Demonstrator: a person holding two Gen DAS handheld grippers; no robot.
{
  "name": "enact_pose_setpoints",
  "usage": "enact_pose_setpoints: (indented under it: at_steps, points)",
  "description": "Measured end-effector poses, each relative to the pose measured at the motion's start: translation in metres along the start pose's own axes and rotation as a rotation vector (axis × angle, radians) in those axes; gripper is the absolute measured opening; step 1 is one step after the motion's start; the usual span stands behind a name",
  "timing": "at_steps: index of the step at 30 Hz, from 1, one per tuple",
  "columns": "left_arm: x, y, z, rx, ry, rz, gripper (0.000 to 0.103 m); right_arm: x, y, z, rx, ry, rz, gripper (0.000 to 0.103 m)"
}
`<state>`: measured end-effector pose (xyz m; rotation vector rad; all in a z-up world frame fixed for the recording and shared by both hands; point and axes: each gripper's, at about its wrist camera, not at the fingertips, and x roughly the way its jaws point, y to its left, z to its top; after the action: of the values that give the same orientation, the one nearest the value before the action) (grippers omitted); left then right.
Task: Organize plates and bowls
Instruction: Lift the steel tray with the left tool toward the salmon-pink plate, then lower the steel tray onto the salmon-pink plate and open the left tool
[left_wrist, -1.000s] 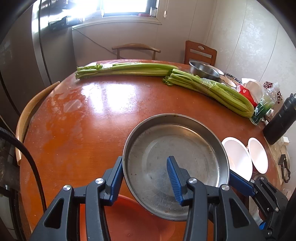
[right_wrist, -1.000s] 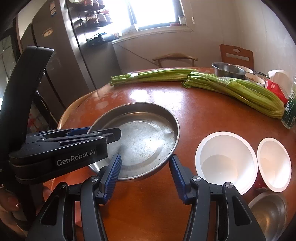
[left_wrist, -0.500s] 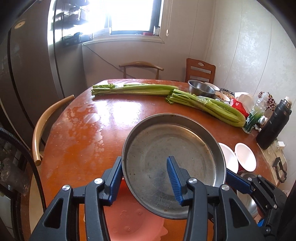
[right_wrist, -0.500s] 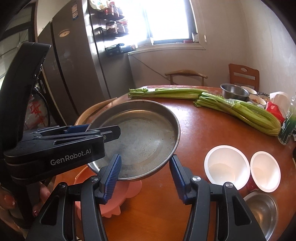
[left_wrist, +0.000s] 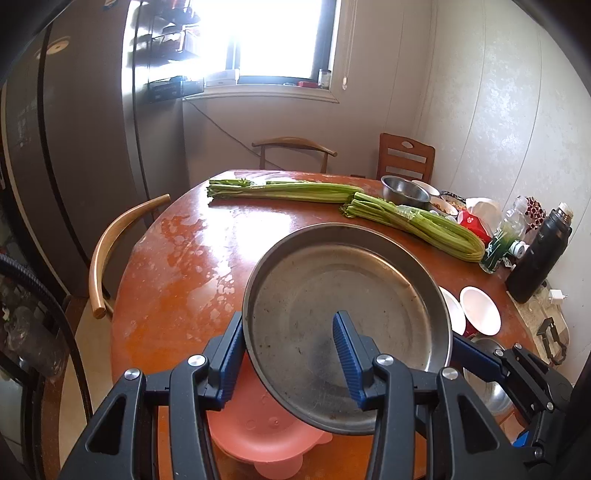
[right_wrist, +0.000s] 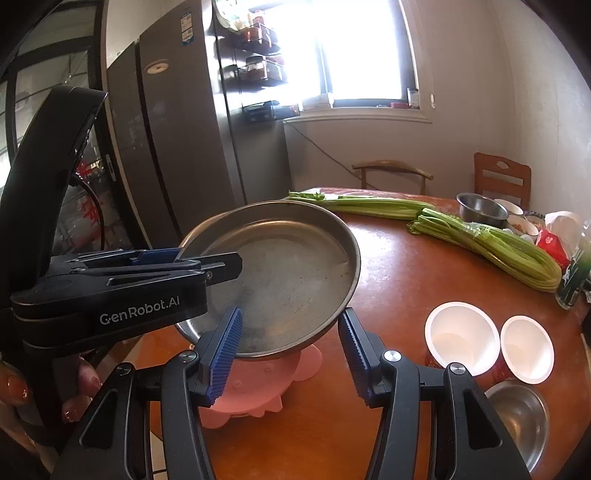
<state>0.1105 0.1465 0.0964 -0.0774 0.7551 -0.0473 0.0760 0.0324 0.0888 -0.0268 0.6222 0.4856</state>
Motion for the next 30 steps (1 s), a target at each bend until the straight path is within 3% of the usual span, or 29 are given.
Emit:
enact_pose_setpoints:
  at_steps: [13,30]
  points:
    - [-0.009,0.024,-0.026,-0.043,0.003,0.042,0.047,0.006,0.027,-0.012,-0.069,0.02,0.039,0.056]
    - [0.031,0.058,-0.051,-0.087,0.073,0.054,0.047,0.058,0.039,-0.032,-0.11,0.096,0.075,0.056]
